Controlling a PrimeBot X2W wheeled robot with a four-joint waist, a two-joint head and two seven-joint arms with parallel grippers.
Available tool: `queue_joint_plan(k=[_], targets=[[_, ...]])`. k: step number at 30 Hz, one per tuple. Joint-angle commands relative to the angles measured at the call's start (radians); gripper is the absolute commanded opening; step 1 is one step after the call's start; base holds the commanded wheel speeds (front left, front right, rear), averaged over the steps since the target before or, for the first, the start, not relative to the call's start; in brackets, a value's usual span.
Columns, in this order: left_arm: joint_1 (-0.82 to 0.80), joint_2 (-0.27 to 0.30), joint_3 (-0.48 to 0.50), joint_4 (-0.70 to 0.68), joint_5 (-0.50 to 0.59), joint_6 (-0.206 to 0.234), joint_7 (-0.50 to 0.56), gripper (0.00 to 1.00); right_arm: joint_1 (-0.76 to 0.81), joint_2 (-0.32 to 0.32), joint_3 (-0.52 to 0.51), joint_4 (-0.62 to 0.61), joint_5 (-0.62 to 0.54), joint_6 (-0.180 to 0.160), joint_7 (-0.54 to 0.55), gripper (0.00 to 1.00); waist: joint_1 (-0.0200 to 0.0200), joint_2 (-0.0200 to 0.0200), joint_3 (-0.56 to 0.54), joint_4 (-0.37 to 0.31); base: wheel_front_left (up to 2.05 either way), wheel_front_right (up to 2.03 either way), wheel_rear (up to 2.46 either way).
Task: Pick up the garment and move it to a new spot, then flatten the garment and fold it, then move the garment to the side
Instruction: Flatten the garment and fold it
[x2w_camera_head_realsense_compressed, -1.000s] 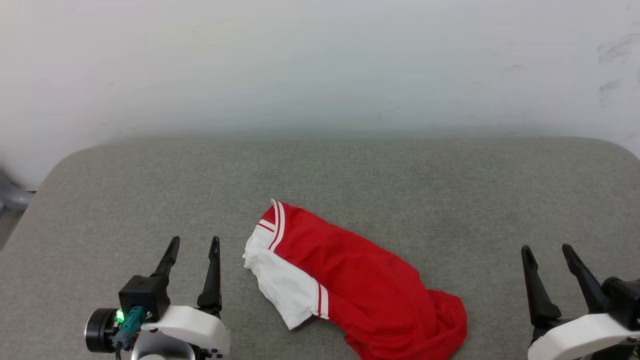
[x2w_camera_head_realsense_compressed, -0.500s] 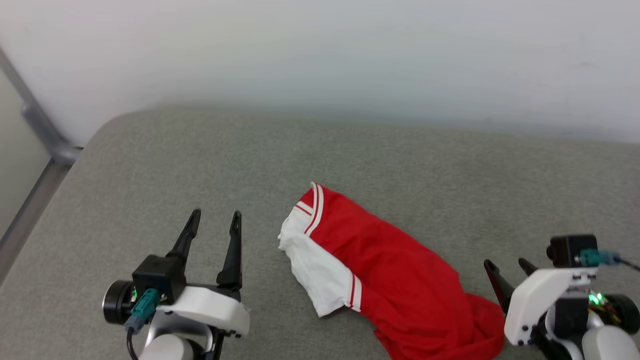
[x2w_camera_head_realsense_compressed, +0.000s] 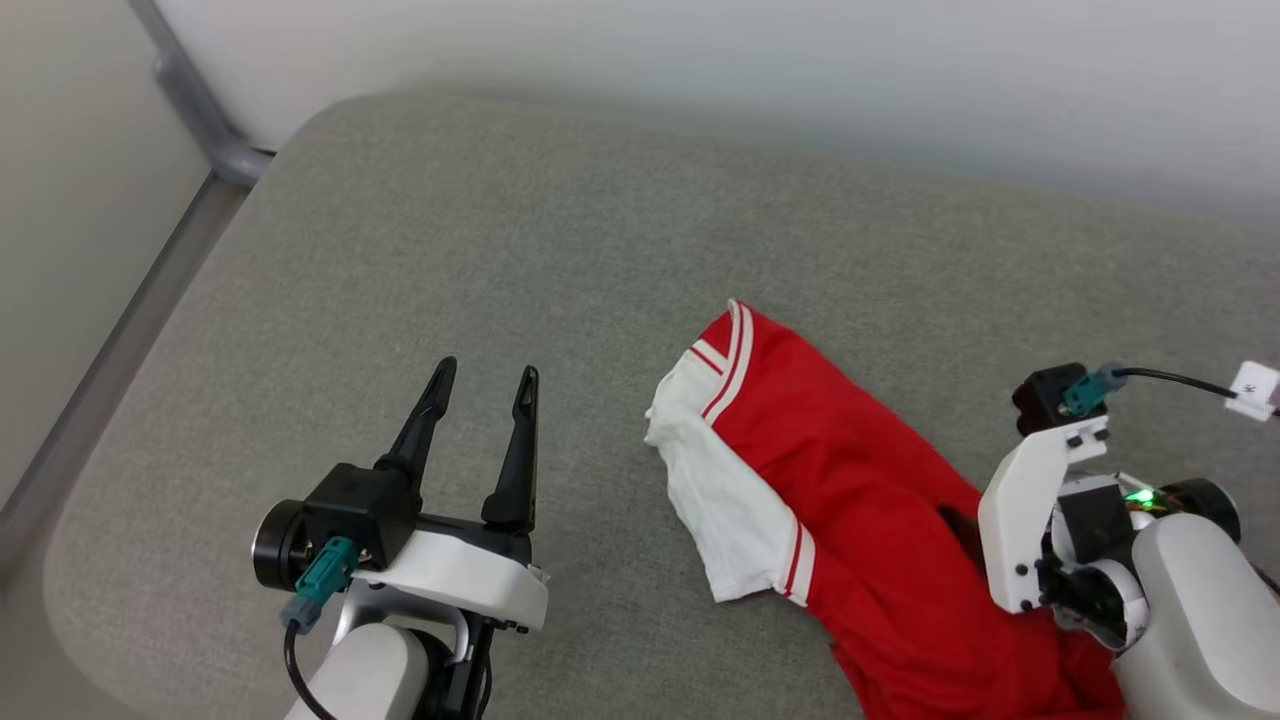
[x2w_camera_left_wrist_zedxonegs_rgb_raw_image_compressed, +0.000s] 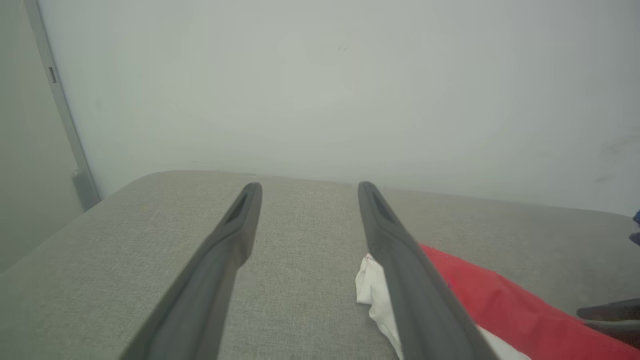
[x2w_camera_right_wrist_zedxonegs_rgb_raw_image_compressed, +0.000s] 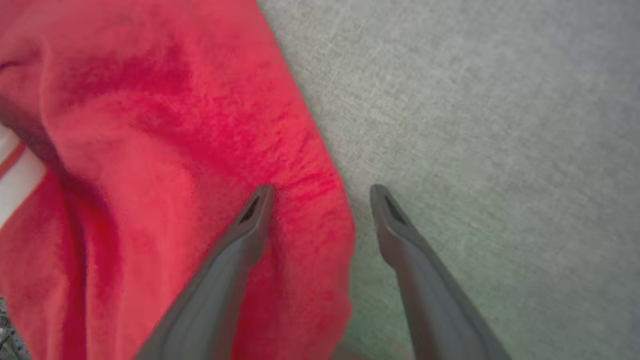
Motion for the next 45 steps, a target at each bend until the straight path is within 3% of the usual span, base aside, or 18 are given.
queue_joint_plan(k=[1, 5, 7, 8, 16, 21, 29, 35, 40, 41, 42, 43, 45], targets=[[-0.015, -0.008, 0.006, 0.002, 0.007, -0.008, -0.005, 1.00, -0.014, -0.013, 0.019, 0.028, 0.010, -0.001, 0.019, 1.00, -0.0001, 0.0000, 0.028, 0.025, 0.00, 0.00, 0.00], [-0.011, -0.023, 0.016, 0.015, 0.015, -0.023, -0.006, 1.00, 0.000, -0.016, 0.059, 0.124, 0.054, -0.001, 0.101, 1.00, -0.0001, 0.0000, 0.035, 0.034, 0.00, 0.00, 0.00], [-0.007, -0.031, 0.024, 0.021, 0.020, -0.028, -0.006, 1.00, 0.014, -0.009, 0.073, 0.152, 0.076, 0.000, 0.127, 0.53, -0.0001, 0.0000, 0.031, 0.033, 0.00, 0.00, 0.00], [-0.002, -0.034, 0.029, 0.024, 0.020, -0.031, -0.006, 1.00, 0.015, -0.008, 0.079, 0.155, 0.082, 0.000, 0.128, 0.00, -0.0001, 0.0000, 0.028, 0.030, 0.00, 0.00, 0.00], [0.025, -0.028, 0.053, 0.044, 0.037, -0.042, -0.005, 1.00, -0.068, -0.010, 0.045, 0.069, 0.064, -0.001, -0.070, 0.00, -0.0001, 0.0000, -0.017, -0.024, 0.00, 0.00, 0.00], [0.050, -0.009, 0.060, 0.057, 0.037, -0.040, -0.003, 1.00, -0.041, 0.009, -0.010, -0.008, 0.012, -0.001, -0.182, 0.00, -0.0001, 0.0000, -0.060, -0.084, 0.00, 0.00, 0.00], [0.102, 0.006, 0.062, 0.065, 0.022, -0.028, 0.019, 1.00, 0.160, 0.050, -0.182, -0.139, -0.068, -0.001, -0.218, 0.00, -0.0001, 0.0000, -0.117, -0.162, 0.00, 0.00, 0.00], [0.145, 0.018, 0.062, 0.061, 0.010, -0.018, 0.035, 1.00, 0.403, 0.141, -0.357, -0.231, -0.126, -0.001, -0.201, 0.00, -0.0001, 0.0000, -0.148, -0.202, 0.00, 0.00, 0.00], [0.166, 0.024, 0.057, 0.056, 0.004, -0.012, 0.050, 1.00, 0.548, 0.194, -0.409, -0.244, -0.127, -0.001, -0.219, 0.00, -0.0001, 0.0000, -0.159, -0.215, 0.00, 0.00, 0.00], [0.171, 0.025, 0.058, 0.057, 0.003, -0.009, 0.052, 1.00, 0.565, 0.197, -0.410, -0.242, -0.119, -0.001, -0.227, 0.03, -0.0001, 0.0000, -0.160, -0.218, 0.00, 0.00, 0.00], [0.175, 0.026, 0.058, 0.057, 0.001, -0.008, 0.053, 1.00, 0.573, 0.198, -0.412, -0.246, -0.114, -0.001, -0.248, 0.46, -0.0001, 0.0000, -0.162, -0.220, 0.00, 0.00, 0.00], [0.177, 0.027, 0.058, 0.057, 0.000, -0.007, 0.055, 1.00, 0.579, 0.199, -0.411, -0.246, -0.097, -0.001, -0.277, 1.00, -0.0001, 0.0000, -0.163, -0.222, 0.00, 0.00, 0.00], [0.180, 0.030, 0.058, 0.056, 0.000, -0.006, 0.060, 1.00, 0.579, 0.200, -0.407, -0.246, -0.078, -0.001, -0.362, 1.00, -0.0001, 0.0000, -0.167, -0.227, 0.00, 0.00, 0.00]])
